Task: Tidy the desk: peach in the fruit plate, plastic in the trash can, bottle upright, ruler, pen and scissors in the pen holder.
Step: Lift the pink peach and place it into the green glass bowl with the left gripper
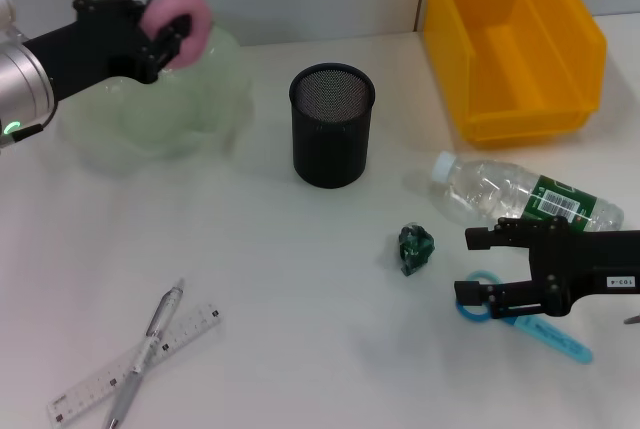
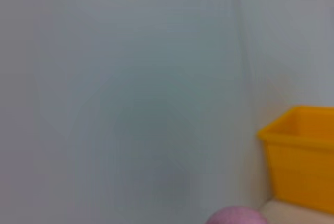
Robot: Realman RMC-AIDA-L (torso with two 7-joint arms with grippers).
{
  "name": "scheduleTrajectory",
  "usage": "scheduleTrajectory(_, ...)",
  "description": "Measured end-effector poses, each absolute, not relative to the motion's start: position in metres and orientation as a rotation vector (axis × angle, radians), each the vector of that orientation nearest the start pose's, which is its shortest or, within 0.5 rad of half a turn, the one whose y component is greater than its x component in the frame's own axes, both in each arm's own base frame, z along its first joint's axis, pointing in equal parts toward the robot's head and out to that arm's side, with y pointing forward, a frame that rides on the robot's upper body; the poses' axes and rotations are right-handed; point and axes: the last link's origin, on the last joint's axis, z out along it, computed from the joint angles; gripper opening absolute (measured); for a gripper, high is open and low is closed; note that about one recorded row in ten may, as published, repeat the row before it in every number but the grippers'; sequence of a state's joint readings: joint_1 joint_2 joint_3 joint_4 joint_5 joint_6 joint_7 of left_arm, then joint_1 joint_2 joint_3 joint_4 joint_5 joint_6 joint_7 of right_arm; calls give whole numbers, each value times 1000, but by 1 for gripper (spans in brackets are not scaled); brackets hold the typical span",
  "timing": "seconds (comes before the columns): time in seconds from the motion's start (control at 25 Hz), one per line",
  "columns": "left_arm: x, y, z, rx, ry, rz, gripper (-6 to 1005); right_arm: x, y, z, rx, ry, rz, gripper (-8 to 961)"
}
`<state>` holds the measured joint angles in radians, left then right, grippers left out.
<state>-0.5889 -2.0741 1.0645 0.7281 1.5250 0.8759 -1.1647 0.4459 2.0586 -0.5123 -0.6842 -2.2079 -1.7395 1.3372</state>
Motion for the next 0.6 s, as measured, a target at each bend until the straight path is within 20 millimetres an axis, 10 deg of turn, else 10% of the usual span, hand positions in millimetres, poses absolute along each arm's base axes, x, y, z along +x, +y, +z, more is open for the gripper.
scheduleTrajectory(0.6, -241, 436, -19, -2187, -217, -183, 319, 302, 284, 17, -2788, 712, 643, 837)
